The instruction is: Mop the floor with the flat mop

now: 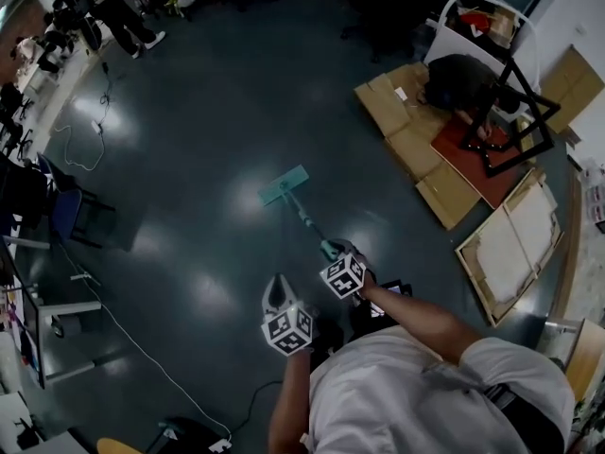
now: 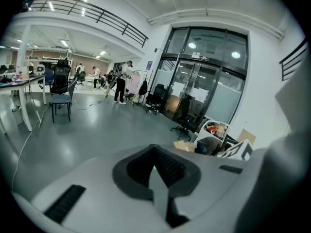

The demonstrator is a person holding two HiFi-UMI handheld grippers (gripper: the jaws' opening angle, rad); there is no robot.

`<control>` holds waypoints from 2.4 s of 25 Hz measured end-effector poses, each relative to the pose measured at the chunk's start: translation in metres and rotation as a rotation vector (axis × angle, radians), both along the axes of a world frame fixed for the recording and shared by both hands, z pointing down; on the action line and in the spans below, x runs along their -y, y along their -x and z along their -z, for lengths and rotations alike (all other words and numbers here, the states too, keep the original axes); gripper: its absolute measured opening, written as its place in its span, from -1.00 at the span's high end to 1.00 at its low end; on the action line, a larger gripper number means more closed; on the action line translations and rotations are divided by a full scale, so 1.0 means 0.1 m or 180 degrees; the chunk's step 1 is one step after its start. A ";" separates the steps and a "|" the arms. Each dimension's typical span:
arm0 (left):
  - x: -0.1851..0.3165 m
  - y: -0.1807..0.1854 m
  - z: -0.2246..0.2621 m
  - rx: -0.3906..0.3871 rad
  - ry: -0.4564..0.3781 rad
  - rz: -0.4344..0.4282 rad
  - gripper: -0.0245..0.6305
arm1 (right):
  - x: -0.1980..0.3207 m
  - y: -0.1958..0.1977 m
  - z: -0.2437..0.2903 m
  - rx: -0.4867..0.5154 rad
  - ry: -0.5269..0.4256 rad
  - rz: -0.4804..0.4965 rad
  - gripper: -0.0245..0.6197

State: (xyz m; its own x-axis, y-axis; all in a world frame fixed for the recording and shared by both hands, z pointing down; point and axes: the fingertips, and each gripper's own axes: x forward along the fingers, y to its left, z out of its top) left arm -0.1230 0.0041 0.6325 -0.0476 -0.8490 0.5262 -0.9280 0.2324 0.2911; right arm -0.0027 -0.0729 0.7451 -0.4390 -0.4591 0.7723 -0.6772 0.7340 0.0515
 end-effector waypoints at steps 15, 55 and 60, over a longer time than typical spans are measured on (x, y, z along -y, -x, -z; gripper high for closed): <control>0.03 0.23 -0.13 -0.0046 0.0064 0.0146 0.91 | 1.28 0.61 -0.51 -0.0135 -0.0164 -0.0087 0.57; -0.29 -0.21 0.10 -0.0169 -0.0110 -0.0191 0.91 | -0.87 -0.93 0.30 -0.0210 0.0326 0.0077 0.57; -0.24 -0.10 0.02 -0.0160 -0.0037 -0.0126 0.91 | -0.39 -0.48 0.10 -0.0178 0.0160 0.0083 0.57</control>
